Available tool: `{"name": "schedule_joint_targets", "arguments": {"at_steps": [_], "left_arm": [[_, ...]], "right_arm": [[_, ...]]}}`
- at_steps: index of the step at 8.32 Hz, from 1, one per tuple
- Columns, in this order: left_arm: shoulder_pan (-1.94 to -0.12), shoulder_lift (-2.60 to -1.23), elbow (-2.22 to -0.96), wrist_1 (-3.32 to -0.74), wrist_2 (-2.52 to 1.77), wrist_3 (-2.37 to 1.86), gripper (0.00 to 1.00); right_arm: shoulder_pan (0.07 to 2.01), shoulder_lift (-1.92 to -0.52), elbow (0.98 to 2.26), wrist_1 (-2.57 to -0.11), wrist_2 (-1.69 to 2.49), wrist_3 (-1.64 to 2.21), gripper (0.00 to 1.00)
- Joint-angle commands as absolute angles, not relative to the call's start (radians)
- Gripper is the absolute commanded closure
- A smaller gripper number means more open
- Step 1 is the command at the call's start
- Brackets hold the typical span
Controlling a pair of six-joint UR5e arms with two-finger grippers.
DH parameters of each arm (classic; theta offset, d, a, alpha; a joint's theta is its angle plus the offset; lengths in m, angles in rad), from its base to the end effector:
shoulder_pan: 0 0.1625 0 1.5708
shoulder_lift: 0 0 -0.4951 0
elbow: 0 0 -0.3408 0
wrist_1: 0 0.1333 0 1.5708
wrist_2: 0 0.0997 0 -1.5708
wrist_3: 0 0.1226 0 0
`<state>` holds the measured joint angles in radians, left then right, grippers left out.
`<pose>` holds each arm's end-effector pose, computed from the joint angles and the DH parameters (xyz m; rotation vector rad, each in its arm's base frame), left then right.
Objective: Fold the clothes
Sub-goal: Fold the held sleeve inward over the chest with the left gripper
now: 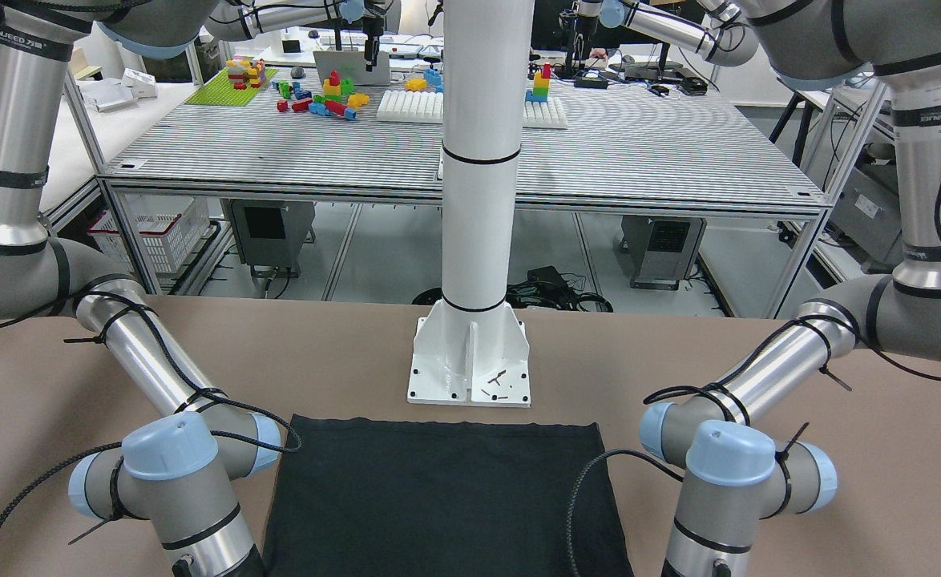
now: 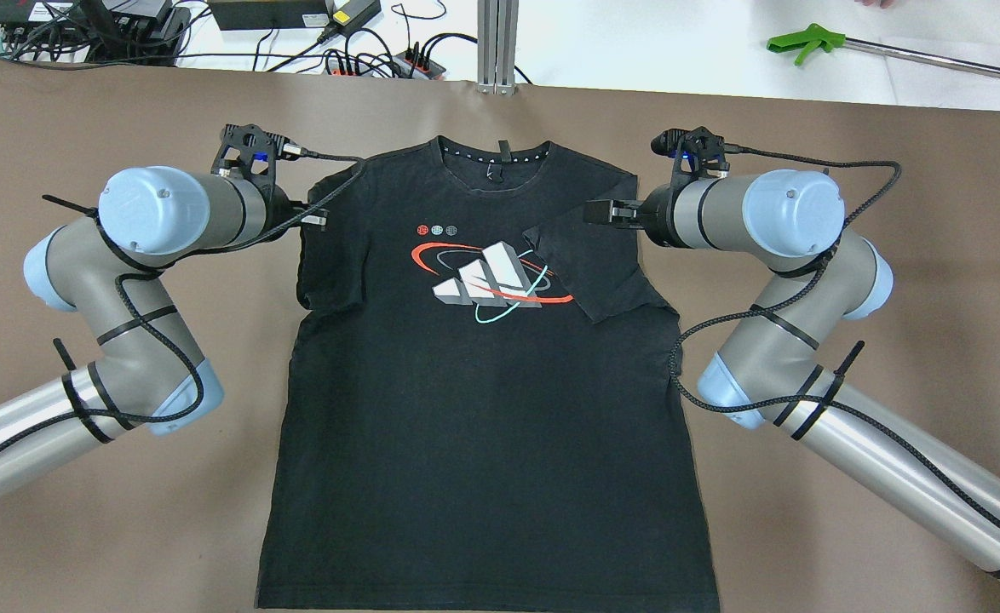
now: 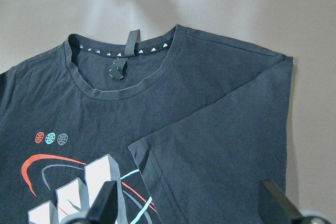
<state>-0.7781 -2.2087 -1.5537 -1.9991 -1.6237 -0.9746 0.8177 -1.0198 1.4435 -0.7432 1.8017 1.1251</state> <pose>0.4294 -0.6012 0.3366 0.6288 0.8420 -0.1371 -0.4119 -0.5932 0.3870 0.5744 -1.1237 0.1769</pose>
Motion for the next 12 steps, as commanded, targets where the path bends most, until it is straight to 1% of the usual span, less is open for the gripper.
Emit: {"name": "schedule_joint_targets", "arguments": {"at_steps": [1, 3, 4, 5, 6, 7, 10, 12], "left_arm": [[-0.735, -2.365, -1.492, -1.869, -1.576, -1.067, 1.0], [-0.692, -2.491, -1.332, -1.873, -1.503, -1.123, 1.0], [-0.678, -2.499, -1.321, -1.875, -1.476, -1.138, 0.98], [-0.672, -2.493, -1.321, -1.879, -1.457, -1.137, 0.67], [-0.672, -2.49, -1.319, -1.881, -1.444, -1.129, 0.15], [-0.672, -2.491, -1.313, -1.881, -1.442, -1.129, 0.07], [-0.681, -2.493, -1.327, -1.894, -1.443, -1.138, 0.07], [-0.701, -2.462, -1.399, -1.908, -1.524, -1.146, 0.07]], "right_arm": [[0.815, -1.031, 1.443, -0.735, 1.801, 1.126, 0.06], [0.815, -1.04, 1.443, -0.736, 1.801, 1.123, 0.06], [0.815, -1.042, 1.442, -0.738, 1.801, 1.121, 0.06], [0.815, -1.042, 1.44, -0.739, 1.799, 1.121, 0.06], [0.815, -1.04, 1.437, -0.741, 1.796, 1.12, 0.06], [0.813, -1.04, 1.436, -0.742, 1.795, 1.12, 0.06], [0.813, -1.039, 1.436, -0.746, 1.795, 1.118, 0.06], [0.819, -1.04, 1.472, -0.755, 1.808, 1.137, 0.06]]}}
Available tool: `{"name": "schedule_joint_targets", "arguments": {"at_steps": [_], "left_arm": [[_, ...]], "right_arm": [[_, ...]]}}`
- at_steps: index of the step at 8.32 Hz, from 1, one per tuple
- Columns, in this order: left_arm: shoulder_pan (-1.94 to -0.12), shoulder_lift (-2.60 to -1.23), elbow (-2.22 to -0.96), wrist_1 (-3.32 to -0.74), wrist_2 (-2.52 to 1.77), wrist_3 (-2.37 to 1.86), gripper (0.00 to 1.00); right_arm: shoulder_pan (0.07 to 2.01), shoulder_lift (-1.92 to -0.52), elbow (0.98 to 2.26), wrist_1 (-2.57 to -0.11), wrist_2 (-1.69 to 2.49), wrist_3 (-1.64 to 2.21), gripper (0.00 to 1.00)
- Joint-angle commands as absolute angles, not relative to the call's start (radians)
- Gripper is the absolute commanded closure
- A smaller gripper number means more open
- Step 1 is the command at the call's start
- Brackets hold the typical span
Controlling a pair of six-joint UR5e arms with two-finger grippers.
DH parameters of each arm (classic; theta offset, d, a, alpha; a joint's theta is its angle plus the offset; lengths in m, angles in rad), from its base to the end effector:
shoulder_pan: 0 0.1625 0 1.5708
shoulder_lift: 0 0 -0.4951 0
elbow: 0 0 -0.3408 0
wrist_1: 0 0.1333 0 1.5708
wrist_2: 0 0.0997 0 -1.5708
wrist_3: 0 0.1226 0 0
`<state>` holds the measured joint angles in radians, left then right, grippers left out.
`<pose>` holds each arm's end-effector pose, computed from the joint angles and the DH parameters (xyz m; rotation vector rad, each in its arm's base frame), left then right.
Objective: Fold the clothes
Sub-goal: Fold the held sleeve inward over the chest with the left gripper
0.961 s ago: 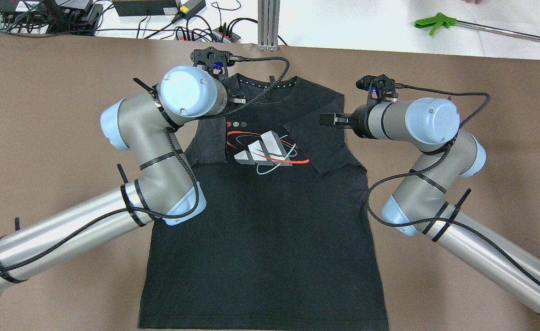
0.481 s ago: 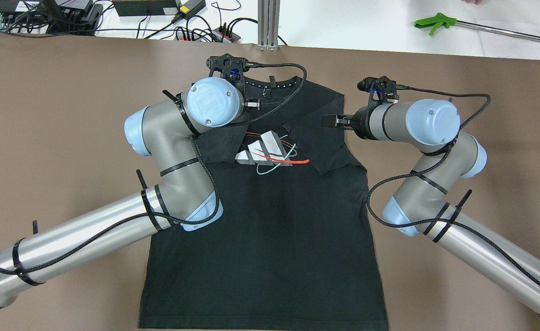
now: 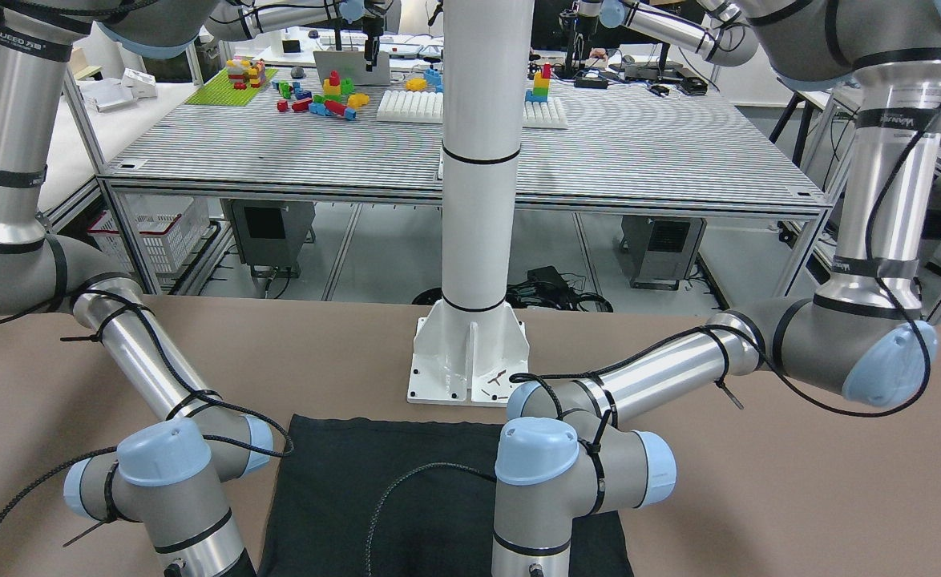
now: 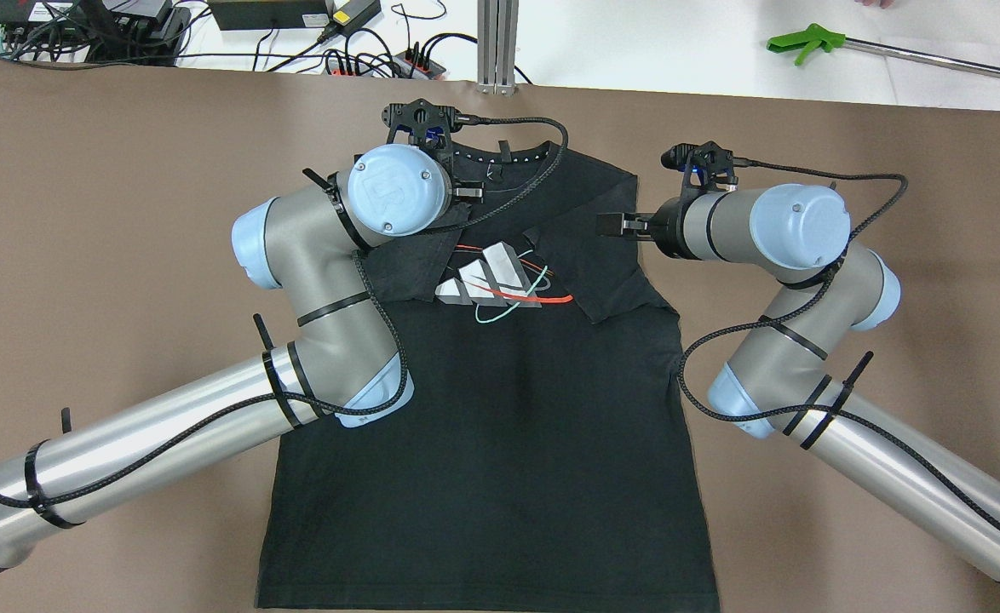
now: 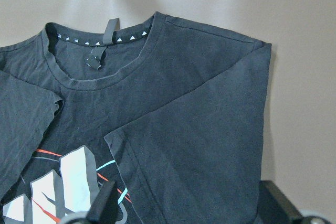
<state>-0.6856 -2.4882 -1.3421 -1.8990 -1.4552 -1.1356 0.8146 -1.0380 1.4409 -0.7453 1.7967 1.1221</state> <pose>0.5354 -0.6284 0.2261 0.6315 0.8073 -0.2869 -0.4109 -0.5899 0.4016 0.5637 -1.1038 0.1792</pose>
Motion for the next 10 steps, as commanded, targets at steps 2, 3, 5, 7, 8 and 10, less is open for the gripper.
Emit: {"name": "schedule_joint_targets", "arguments": {"at_steps": [2, 3, 5, 7, 8, 10], "left_arm": [[-0.721, -2.393, -1.478, -1.913, -1.624, -1.228, 0.07], [-0.719, -2.319, -1.57, -1.916, -1.641, -1.239, 0.07], [-0.718, -2.132, -1.792, -1.924, -1.724, -1.279, 0.07], [-0.706, -2.085, -1.763, -2.015, -1.727, -1.395, 0.07], [-0.672, -2.068, -1.737, -2.084, -1.724, -1.414, 0.07], [-0.623, -2.057, -1.744, -2.105, -1.717, -1.402, 0.07]], "right_arm": [[0.819, -1.113, 1.646, -0.893, 1.827, 1.147, 0.06], [0.816, -1.18, 1.778, -1.001, 1.844, 1.147, 0.06], [0.808, -1.264, 1.885, -1.051, 1.888, 1.149, 0.06], [0.808, -1.375, 1.907, -1.008, 1.951, 1.248, 0.06], [0.808, -1.449, 1.91, -0.964, 1.962, 1.253, 0.06], [0.808, -1.611, 1.916, -0.834, 2.034, 1.256, 0.06]]}}
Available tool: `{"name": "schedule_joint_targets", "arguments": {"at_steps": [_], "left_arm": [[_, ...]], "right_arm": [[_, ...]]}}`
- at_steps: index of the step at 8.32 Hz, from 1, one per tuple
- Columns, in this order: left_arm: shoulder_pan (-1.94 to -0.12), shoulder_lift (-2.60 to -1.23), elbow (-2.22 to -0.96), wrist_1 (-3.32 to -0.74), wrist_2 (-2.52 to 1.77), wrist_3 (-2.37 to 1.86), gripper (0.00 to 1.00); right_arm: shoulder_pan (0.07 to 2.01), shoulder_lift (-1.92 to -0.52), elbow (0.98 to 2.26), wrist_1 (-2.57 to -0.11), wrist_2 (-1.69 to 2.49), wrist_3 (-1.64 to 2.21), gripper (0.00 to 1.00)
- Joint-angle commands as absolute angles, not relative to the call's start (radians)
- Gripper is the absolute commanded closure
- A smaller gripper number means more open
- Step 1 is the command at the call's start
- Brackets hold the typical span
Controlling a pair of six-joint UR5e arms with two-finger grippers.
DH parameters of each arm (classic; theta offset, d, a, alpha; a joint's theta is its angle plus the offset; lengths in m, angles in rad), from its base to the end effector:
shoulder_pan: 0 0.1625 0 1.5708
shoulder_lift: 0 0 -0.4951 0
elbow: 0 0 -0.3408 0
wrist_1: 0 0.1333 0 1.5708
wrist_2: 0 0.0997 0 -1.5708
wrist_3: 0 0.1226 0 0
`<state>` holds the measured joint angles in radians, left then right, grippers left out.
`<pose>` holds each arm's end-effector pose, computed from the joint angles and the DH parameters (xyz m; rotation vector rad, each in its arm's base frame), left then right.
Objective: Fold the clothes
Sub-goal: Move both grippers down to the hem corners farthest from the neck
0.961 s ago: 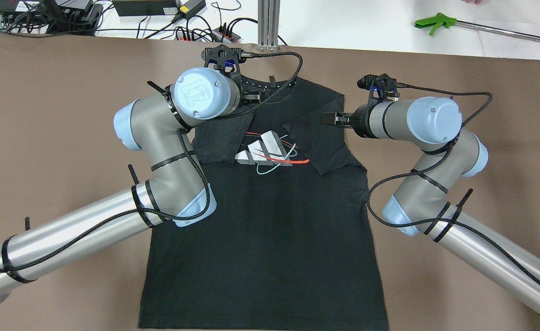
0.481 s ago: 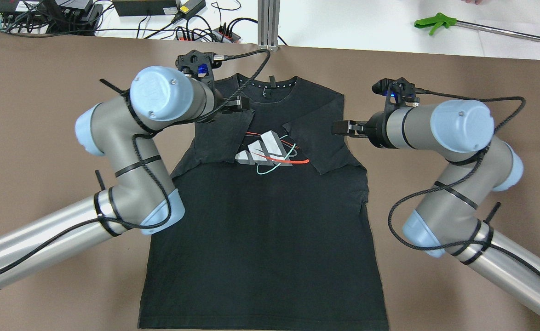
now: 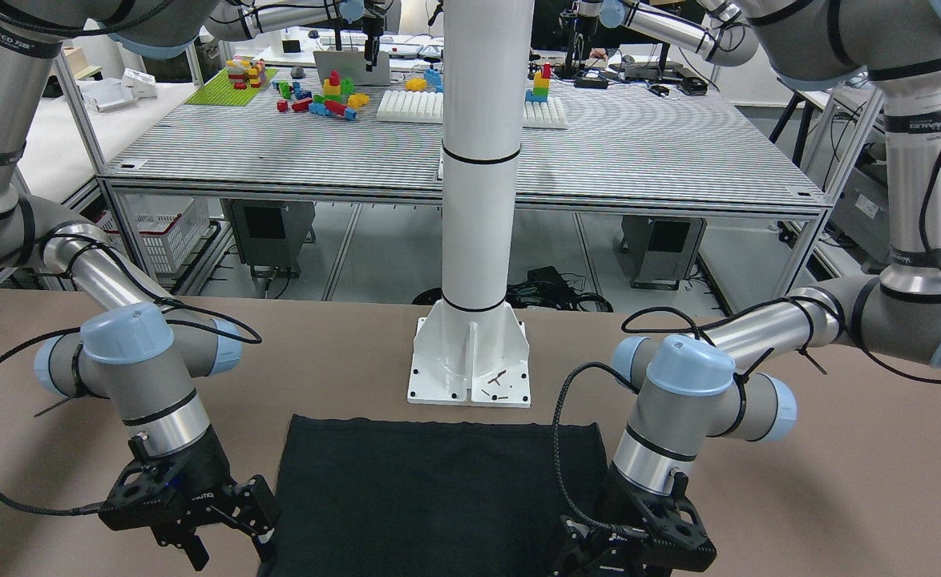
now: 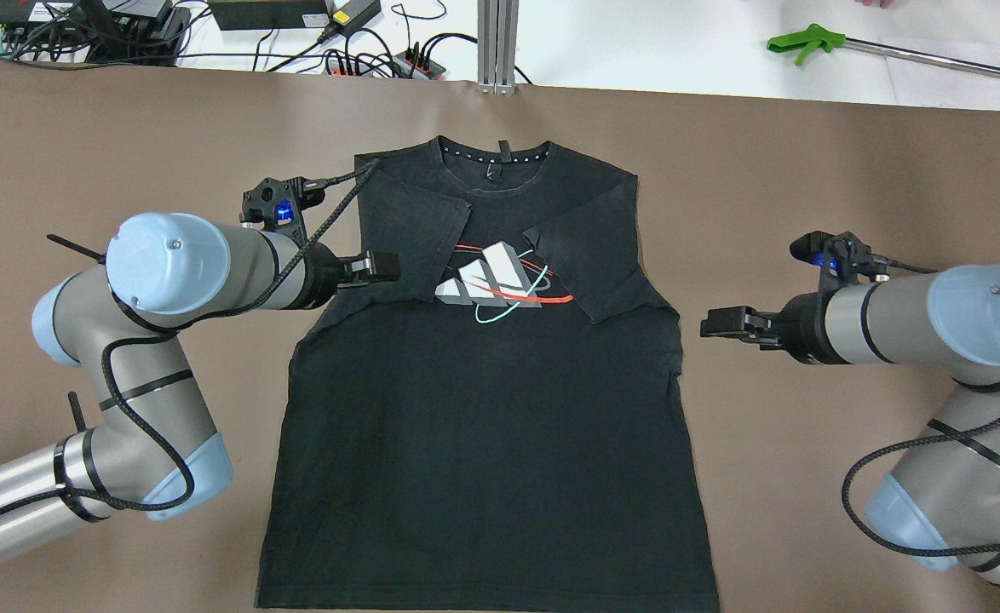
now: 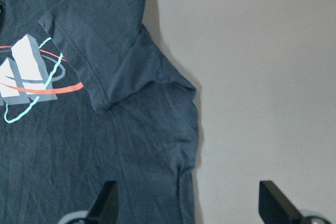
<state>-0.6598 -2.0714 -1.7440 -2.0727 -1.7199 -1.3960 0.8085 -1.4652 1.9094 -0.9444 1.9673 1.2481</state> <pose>0.4464 -0.4919 0.3388 0.3572 1.1319 -0.3395 -0.2879 -0.4260 0.4751 0.2640 -1.0835 0.2224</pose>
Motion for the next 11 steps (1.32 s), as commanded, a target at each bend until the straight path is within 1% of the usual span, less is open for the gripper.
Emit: {"name": "schedule_joint_targets", "arguments": {"at_steps": [1, 2, 4, 6, 7, 9, 11], "left_arm": [[-0.624, -2.037, -1.753, -2.105, -1.727, -1.399, 0.07], [-0.623, -2.013, -1.765, -2.111, -1.727, -1.401, 0.07], [-0.609, -1.895, -1.81, -2.283, -1.729, -1.463, 0.07], [-0.591, -1.791, -1.906, -2.304, -1.718, -1.494, 0.07], [-0.542, -1.735, -1.952, -2.304, -1.662, -1.502, 0.07], [-0.434, -1.726, -1.979, -2.275, -1.521, -1.508, 0.07], [-0.431, -1.698, -1.993, -2.275, -1.499, -1.509, 0.07]], "right_arm": [[0.81, -1.685, 1.914, -0.746, 2.06, 1.262, 0.06], [0.81, -1.715, 1.91, -0.7, 2.065, 1.338, 0.06], [0.74, -1.723, 1.907, -0.579, 2.074, 1.504, 0.06], [0.646, -1.727, 1.905, -0.537, 2.057, 1.516, 0.06], [0.599, -1.727, 1.907, -0.522, 2.049, 1.517, 0.06], [0.476, -1.724, 1.908, -0.506, 1.97, 1.572, 0.06], [0.387, -1.724, 1.908, -0.497, 1.91, 1.578, 0.06]]}}
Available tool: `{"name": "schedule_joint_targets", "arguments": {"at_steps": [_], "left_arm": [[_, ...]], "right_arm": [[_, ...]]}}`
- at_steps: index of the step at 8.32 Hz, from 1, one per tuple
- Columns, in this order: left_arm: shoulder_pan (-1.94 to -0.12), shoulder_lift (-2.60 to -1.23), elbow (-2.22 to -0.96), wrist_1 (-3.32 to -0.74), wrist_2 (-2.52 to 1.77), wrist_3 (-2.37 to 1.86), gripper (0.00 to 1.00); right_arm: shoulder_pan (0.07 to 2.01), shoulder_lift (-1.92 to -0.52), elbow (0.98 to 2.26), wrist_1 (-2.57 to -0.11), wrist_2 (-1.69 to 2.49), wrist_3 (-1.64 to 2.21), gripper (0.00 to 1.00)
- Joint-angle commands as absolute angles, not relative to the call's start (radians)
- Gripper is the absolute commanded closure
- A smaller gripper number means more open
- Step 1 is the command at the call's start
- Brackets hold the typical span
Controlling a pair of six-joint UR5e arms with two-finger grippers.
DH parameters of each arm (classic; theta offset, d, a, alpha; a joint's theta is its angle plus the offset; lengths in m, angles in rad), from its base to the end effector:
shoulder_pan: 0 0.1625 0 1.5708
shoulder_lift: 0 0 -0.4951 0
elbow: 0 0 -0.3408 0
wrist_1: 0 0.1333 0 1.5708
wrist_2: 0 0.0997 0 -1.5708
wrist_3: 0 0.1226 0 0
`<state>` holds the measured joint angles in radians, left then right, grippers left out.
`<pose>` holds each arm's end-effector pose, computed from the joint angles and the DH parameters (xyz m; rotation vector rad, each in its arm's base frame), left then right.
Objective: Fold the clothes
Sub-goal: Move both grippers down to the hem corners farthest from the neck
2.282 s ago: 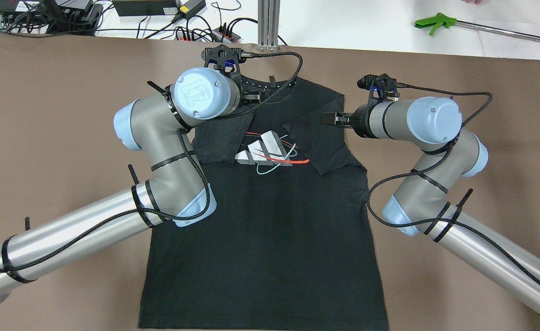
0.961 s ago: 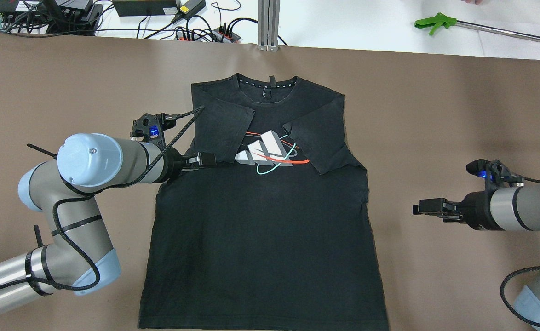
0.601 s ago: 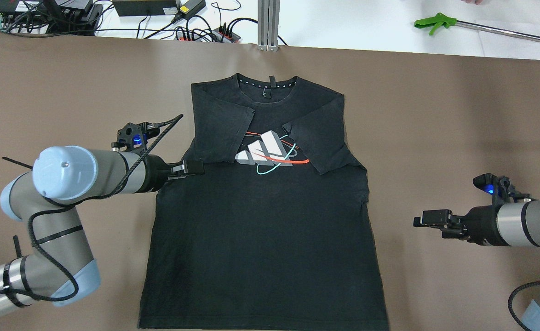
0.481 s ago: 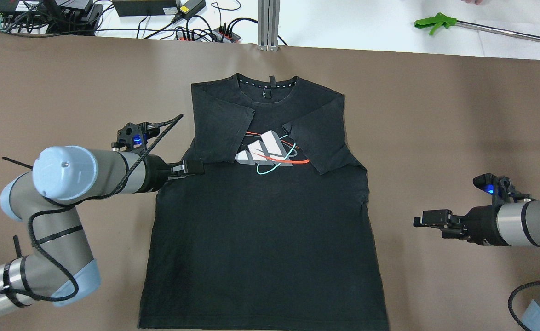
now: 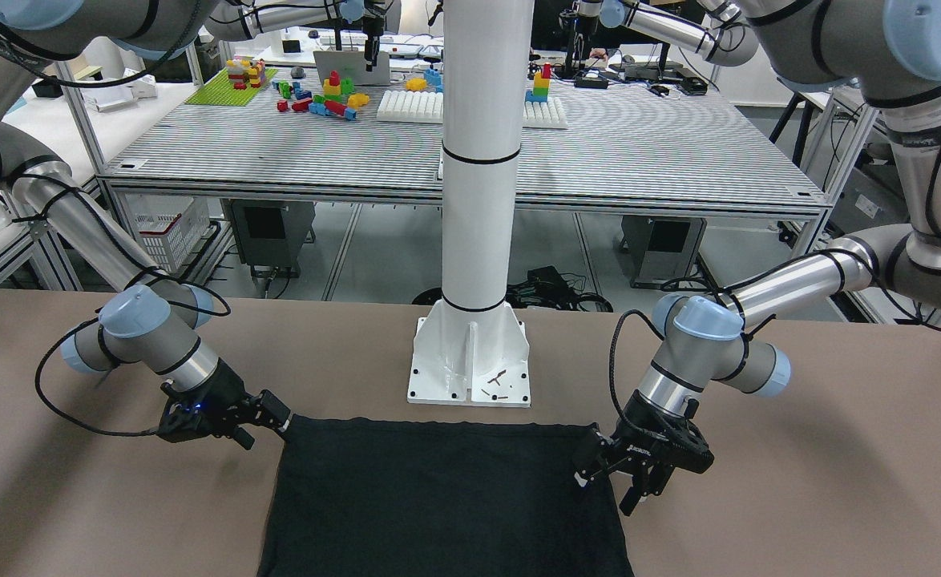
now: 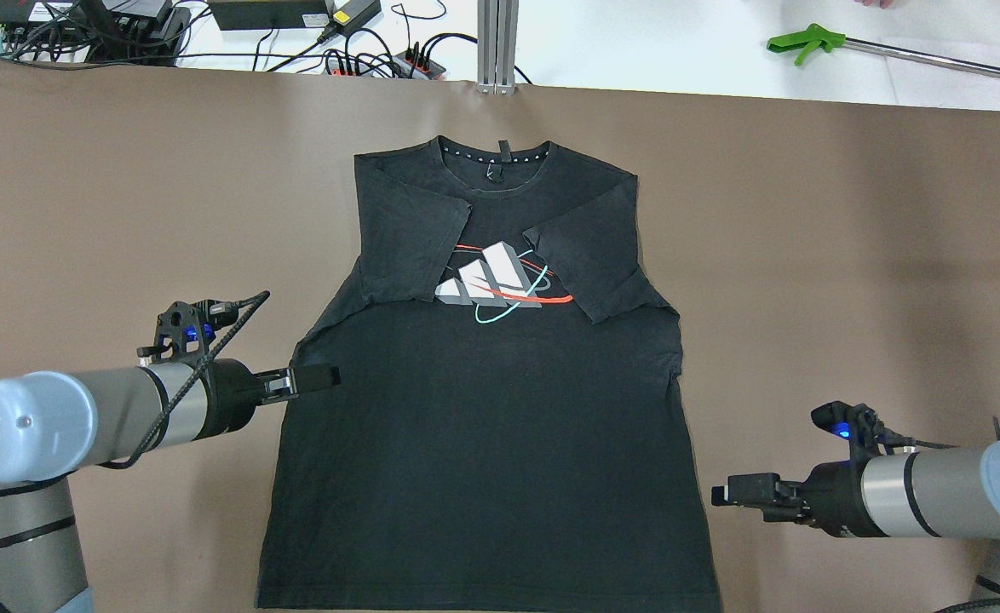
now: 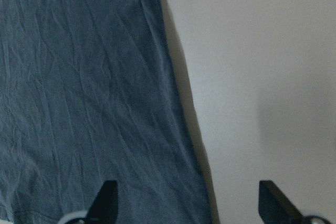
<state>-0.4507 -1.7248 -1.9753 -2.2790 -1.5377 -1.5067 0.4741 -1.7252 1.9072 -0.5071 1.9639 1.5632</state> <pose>0.4008 -0.3465 0.4127 0.3522 1.2252 -0.3541 -0.3149 -0.2586 0.5317 -0.0377 -1.2723 0.1571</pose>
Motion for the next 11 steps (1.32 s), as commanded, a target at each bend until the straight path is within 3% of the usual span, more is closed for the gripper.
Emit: {"name": "schedule_joint_targets", "arguments": {"at_steps": [1, 8, 9, 11], "left_arm": [[-0.43, -1.684, -2.006, -2.275, -1.493, -1.509, 0.07], [-0.43, -1.67, -2.014, -2.275, -1.485, -1.508, 0.07], [-0.43, -1.672, -2.014, -2.275, -1.485, -1.508, 0.07], [-0.43, -1.677, -2.014, -2.275, -1.485, -1.508, 0.07]], "right_arm": [[0.361, -1.727, 1.905, -0.499, 1.907, 1.578, 0.06], [0.287, -1.706, 1.862, -0.505, 1.832, 1.577, 0.06], [0.287, -1.707, 1.856, -0.506, 1.832, 1.577, 0.16], [0.285, -1.706, 1.855, -0.505, 1.818, 1.577, 0.81]]}}
